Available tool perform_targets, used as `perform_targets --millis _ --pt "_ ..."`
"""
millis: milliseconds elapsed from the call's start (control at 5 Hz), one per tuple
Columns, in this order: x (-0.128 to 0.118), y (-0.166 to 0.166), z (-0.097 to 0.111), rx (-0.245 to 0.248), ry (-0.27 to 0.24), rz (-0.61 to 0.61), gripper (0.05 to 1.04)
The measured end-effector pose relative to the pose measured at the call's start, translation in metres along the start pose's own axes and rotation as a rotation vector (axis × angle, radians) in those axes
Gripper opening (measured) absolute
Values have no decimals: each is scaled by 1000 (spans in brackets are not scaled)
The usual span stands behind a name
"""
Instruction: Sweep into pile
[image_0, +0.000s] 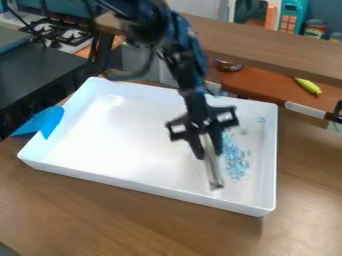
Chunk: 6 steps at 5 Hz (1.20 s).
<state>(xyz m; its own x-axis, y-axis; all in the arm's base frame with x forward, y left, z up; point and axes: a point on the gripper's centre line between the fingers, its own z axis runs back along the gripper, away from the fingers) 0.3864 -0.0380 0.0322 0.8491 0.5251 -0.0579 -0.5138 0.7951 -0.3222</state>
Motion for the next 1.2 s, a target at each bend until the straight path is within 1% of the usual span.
perform_targets --millis 200,400,600,800,1000,1200 --pt "11 25 24 4 -16 -63 354" --pt "32 54 43 71 -44 -155 354" --pt "63 90 43 148 -45 -169 354" --pt "93 130 46 201 -51 -141 354" --pt "108 170 43 263 -29 -86 354" --pt "107 191 43 330 -6 -75 354"
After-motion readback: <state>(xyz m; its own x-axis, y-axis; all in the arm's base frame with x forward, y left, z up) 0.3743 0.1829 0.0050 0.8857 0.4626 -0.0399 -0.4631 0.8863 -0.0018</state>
